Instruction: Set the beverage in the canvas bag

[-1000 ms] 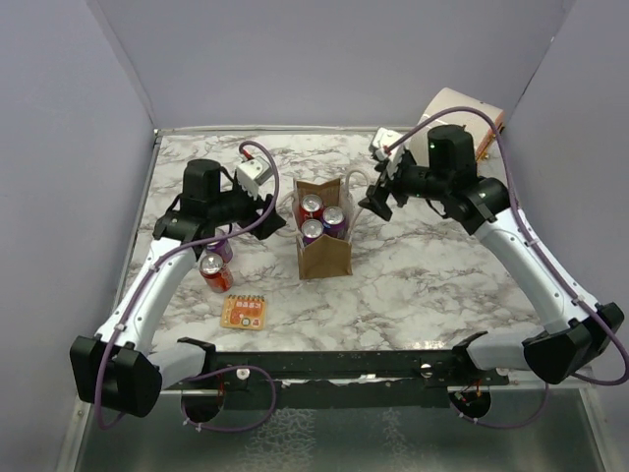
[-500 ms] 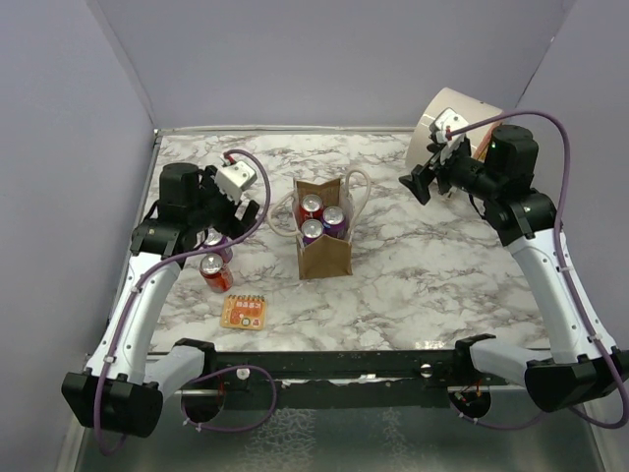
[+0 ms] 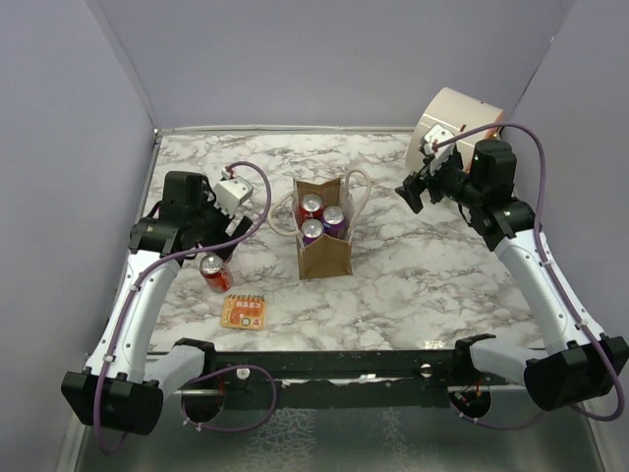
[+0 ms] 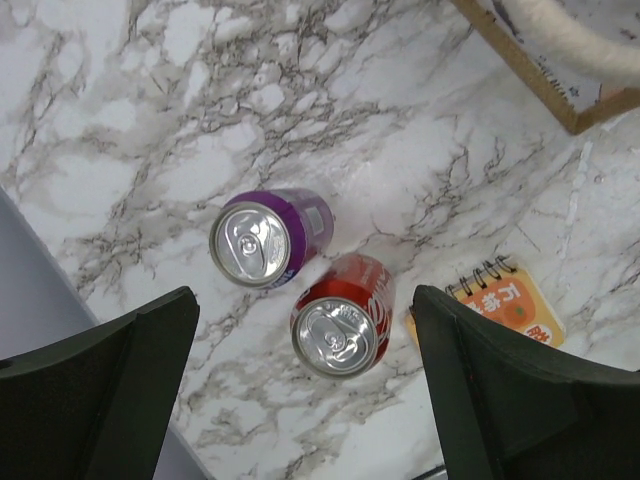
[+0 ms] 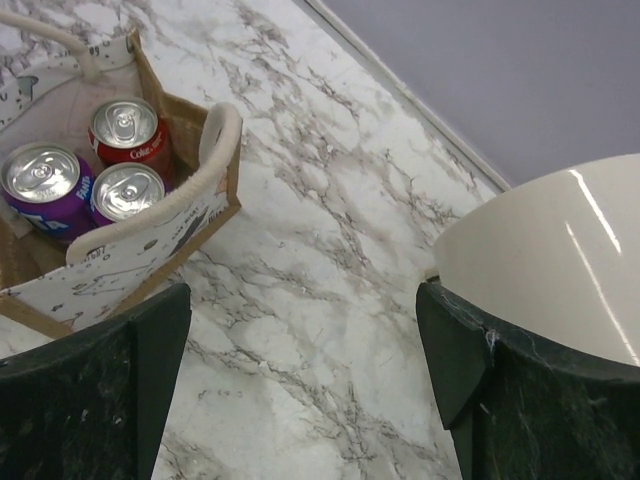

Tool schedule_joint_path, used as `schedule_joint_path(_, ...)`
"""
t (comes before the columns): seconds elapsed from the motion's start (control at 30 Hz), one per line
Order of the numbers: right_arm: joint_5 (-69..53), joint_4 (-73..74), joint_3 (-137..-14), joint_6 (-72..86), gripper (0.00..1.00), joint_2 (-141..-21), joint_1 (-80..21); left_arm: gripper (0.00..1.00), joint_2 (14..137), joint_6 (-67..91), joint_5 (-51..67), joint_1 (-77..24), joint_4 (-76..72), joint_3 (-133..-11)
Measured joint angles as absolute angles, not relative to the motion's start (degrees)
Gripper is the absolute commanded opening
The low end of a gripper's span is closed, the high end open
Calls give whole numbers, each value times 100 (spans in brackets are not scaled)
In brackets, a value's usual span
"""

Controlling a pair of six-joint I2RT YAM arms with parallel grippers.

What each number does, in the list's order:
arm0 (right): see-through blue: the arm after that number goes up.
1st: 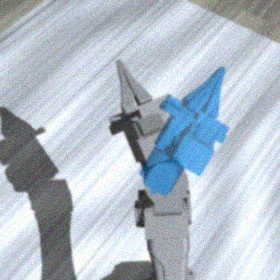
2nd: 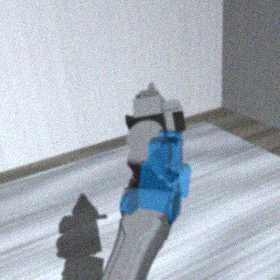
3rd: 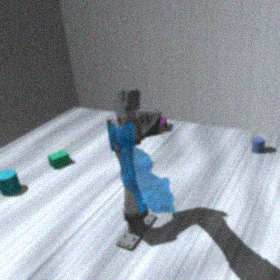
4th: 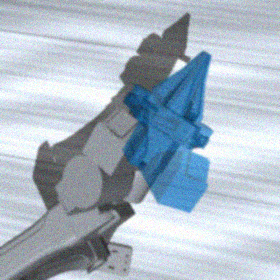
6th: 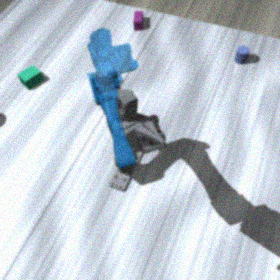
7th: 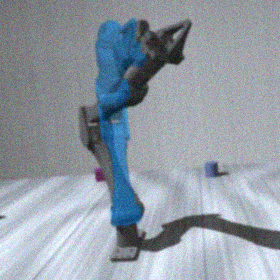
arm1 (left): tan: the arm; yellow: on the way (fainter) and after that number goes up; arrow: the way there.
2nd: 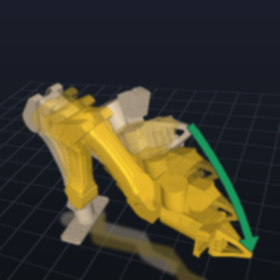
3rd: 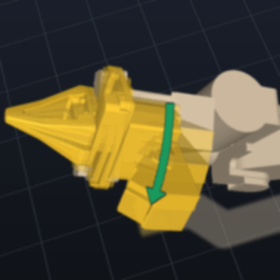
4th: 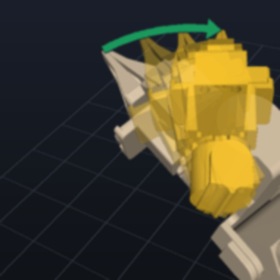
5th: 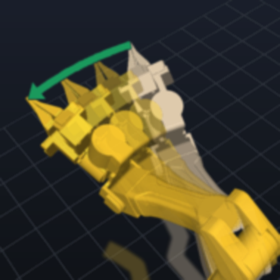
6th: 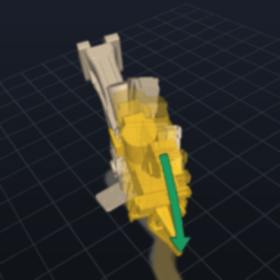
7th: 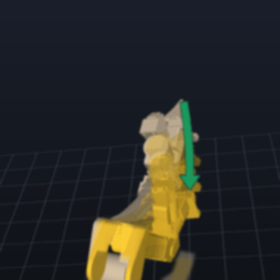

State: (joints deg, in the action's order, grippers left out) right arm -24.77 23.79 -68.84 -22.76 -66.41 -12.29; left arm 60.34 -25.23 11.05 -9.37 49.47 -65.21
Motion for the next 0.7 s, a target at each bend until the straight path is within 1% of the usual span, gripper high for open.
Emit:
schedule_joint_path(0.13,-2477,2117,-6427,-2274,100,-6698,-1229,93,6036,-2574,871,-904,5286,-6453)
schedule_joint_path(0.53,-2491,1841,-6147,-2274,99,-6700,-1229,93,6455,-2904,821,-314,5693,-5749)
schedule_joint_path(0.7,-2493,1804,-6114,-2274,100,-6700,-1229,88,6584,-3083,937,-172,5701,-5487)
